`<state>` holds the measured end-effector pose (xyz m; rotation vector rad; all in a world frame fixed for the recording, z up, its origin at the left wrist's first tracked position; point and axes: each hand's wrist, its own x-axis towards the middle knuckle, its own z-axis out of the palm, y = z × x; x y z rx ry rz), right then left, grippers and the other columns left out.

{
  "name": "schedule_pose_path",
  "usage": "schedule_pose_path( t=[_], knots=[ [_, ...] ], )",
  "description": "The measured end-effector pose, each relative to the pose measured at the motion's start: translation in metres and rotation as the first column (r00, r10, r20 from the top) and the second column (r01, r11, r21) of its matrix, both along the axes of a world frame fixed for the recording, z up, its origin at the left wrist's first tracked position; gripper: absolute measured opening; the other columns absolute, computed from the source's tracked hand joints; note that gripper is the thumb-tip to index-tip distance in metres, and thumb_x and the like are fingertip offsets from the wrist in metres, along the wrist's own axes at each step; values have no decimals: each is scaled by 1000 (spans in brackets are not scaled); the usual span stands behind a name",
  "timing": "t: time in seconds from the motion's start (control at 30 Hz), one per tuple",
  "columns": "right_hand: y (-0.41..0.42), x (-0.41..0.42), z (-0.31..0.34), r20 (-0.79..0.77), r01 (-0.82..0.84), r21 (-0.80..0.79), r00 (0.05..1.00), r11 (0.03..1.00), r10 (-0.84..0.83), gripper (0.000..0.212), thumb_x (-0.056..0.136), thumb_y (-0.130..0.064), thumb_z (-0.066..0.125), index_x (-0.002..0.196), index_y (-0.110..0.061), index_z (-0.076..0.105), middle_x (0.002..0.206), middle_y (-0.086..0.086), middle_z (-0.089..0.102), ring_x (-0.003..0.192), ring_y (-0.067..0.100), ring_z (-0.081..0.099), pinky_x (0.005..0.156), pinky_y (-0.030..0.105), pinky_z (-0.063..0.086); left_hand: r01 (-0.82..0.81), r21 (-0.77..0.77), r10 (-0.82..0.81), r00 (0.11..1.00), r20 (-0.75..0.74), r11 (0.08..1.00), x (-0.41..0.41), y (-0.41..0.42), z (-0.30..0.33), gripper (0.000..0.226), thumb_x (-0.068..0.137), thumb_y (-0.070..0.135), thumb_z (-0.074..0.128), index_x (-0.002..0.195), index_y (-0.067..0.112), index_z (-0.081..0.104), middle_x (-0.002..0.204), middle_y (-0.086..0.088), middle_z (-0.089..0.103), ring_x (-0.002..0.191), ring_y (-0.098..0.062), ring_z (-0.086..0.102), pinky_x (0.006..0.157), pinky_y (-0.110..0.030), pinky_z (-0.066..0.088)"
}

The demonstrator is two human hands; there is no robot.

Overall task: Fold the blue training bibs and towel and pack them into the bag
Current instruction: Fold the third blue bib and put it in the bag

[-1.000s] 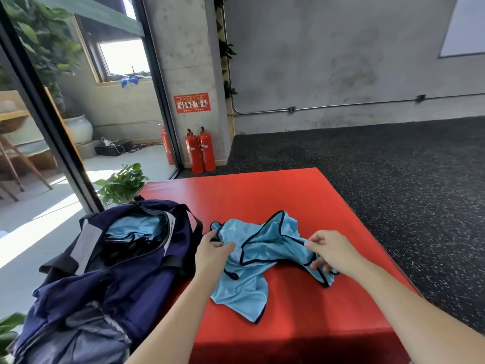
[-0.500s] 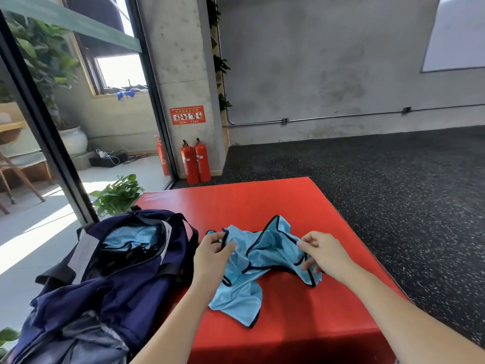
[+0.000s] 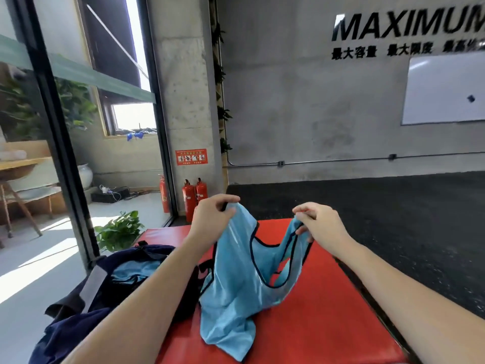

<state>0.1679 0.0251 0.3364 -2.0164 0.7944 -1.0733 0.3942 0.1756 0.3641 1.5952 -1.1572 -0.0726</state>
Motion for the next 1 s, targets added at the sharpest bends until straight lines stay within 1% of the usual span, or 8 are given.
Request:
schedule_pose_path(
  t=[0.1,0.13,0.23,0.33,0.47,0.57,0.73,1.0],
  knots=[
    [4,-10,60,43,75,-150,997,986,-70,14,98,-12,60,98,-22,70,94,-2,74,60,12,70,52,31,52,-49,-87,62,987,148,995,-7,10,76,37,90,11,65,119,33,70,101,18,70,79,-12,69,62,-19,55],
    [8,-15,81,56,103,-208,994,973,-93,15,97,-12,62,98,-25,71,95,-3,74,62,9,69,62,32,55,-54,-112,75,979,189,992,-11,15,101,41,89,9,65,123,32,68,101,16,69,83,-12,69,66,-22,57],
    [22,-33,142,78,167,-354,986,920,-149,18,96,-15,65,107,-26,72,105,-8,72,92,6,66,89,25,52,-44,-174,89,961,263,984,-23,38,168,48,87,8,65,128,34,63,102,16,67,93,-28,69,82,-44,61],
    [40,-54,194,109,226,-431,974,874,-198,21,97,-18,63,114,-27,71,111,-9,71,102,9,64,90,28,52,-42,-241,121,938,324,970,-33,59,221,47,86,11,67,125,38,63,108,3,70,90,-27,70,80,-47,61],
    [60,-75,244,138,244,-494,970,835,-201,28,99,-19,61,126,-23,67,112,-12,64,102,6,57,89,21,42,-4,-309,114,934,339,951,-40,84,266,50,85,10,67,124,40,63,116,9,66,91,-25,70,78,-47,61],
    [62,-83,266,148,252,-516,968,819,-204,31,98,-23,63,129,-22,66,116,-10,65,104,8,59,90,22,41,-2,-330,123,929,348,944,-41,92,279,48,86,9,68,125,37,63,115,2,69,93,-39,69,77,-53,60],
    [48,-81,274,119,256,-522,967,814,-227,35,96,-29,66,130,-23,65,124,-7,66,105,6,56,93,23,40,0,-319,113,935,337,948,-28,82,277,47,88,8,67,125,37,63,126,7,64,90,-31,70,78,-47,61],
    [-20,-35,221,-55,223,-454,959,863,-277,42,95,-34,67,134,-20,61,130,-4,64,115,15,58,92,24,37,-76,-175,127,945,302,982,36,5,214,48,87,8,66,128,33,62,102,13,68,86,-36,68,79,-48,61]
  ],
)
